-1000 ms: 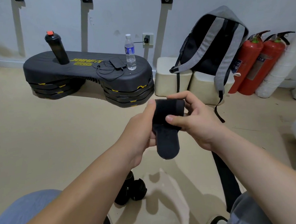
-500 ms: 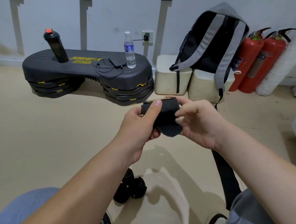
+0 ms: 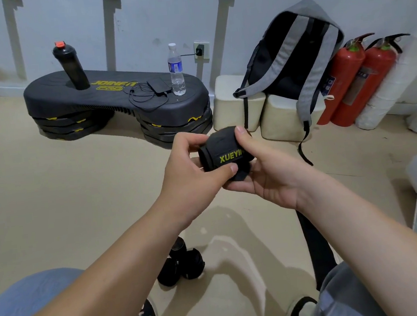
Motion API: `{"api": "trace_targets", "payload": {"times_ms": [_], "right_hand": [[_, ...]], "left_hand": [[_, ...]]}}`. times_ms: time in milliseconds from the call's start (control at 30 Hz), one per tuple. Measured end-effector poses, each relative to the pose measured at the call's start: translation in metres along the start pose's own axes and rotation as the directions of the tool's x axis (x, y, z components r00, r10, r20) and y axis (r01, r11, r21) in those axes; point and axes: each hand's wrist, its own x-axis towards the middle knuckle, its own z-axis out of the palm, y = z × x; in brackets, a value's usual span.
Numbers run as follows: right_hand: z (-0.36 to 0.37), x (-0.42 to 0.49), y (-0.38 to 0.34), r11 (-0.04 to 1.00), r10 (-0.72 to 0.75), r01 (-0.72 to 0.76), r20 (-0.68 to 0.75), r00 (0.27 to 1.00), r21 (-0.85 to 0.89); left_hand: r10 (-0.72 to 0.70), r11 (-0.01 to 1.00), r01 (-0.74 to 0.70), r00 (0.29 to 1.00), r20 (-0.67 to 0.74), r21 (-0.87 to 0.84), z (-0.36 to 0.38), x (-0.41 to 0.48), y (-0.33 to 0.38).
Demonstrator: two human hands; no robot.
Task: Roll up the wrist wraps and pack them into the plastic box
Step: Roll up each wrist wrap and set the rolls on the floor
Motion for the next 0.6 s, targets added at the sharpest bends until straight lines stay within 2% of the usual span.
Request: {"api": "trace_targets", "payload": {"times_ms": [167,233,400,500,600], "right_hand": [[-0.004,0.005,0.005,1.000,-0.002,0.003,-0.052,0.999,0.016],[-0.009,0.007,0.006,1.000,0.018,-0.016,-0.082,0.996,0.026],[-0.014,0.009,0.003,0.997,-0.019,0.023,-0.058,0.998,0.068],[-0.013,0.005,0.002,0.997,-0.083,0.083,-0.031,0.996,0.004],[-0.013,0.000,0.003,0.992,-0.118,0.113,-0.088,0.989,-0.053]], "left_hand": [[0.179,0.927,-0.188,0.982,0.059,0.324,0.008,-0.006,-0.009],[0.160,0.937,-0.180,0.983,0.091,0.299,0.009,-0.007,-0.011],[-0.029,0.996,0.023,0.997,0.074,0.081,0.005,-0.003,-0.003],[-0.034,0.990,0.019,0.993,0.109,0.141,0.003,-0.004,0.000],[0.010,0.974,-0.047,0.986,0.165,0.220,0.002,-0.010,0.001]]}}
